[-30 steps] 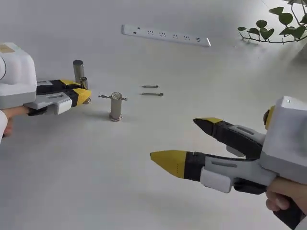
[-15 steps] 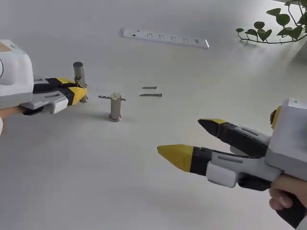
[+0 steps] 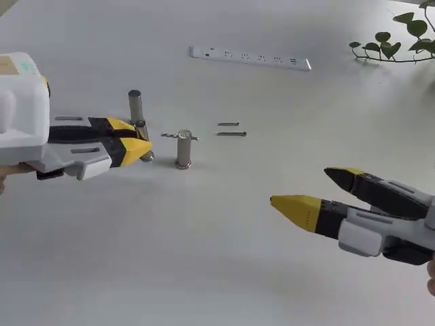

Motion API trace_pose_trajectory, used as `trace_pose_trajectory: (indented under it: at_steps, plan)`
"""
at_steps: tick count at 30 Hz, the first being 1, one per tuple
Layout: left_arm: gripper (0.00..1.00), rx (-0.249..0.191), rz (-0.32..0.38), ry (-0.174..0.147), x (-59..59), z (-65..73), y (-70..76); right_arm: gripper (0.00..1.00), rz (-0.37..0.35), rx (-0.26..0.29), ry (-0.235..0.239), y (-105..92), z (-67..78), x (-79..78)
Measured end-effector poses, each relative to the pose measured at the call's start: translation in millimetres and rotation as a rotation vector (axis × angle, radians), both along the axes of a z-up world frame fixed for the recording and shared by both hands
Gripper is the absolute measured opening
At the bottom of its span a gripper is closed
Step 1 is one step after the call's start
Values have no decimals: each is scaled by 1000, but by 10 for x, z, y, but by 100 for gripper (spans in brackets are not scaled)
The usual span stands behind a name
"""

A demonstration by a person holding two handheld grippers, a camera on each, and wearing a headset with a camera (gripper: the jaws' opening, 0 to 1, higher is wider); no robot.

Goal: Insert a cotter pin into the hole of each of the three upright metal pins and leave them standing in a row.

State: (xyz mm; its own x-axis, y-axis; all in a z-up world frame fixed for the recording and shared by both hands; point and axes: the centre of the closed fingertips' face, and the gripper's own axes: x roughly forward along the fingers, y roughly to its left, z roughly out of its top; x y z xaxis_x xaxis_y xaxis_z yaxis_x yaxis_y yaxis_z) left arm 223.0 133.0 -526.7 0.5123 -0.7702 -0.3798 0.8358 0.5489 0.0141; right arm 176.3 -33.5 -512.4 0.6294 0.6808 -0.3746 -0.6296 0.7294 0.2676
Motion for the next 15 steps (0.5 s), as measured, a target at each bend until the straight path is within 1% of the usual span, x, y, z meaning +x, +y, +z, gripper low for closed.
trace_pose_trajectory:
  at_steps: [2, 4, 5, 6, 8, 10, 11, 13, 15]
  plan:
    - [7, 4, -26, 9, -35, -40, -71, 78, -2, -4, -5, -8, 20, -11]
    - [7, 14, -60, -3, -77, -63, -161, 78, -6, 1, -10, -17, 51, -32]
    - [7, 10, -72, 5, -100, -74, -203, 78, -6, 2, -10, -22, 58, -47]
    - [7, 10, -92, 7, -121, -99, -259, 78, -7, -1, -11, -37, 58, -72]
    - [7, 6, -109, 21, -137, -149, -325, 78, -15, -14, -4, -87, 32, -114]
    - [7, 17, -122, 28, -141, -214, -384, 78, -24, -17, -1, -127, 19, -149]
    - [7, 26, -136, 30, -161, -243, -418, 78, -30, -18, 2, -152, 14, -174]
    - [7, 21, -150, 47, -181, -277, -473, 78, -38, -24, 2, -194, 7, -218]
    - [7, 24, -166, 53, -203, -306, -515, 78, -44, -32, 5, -234, -8, -252]
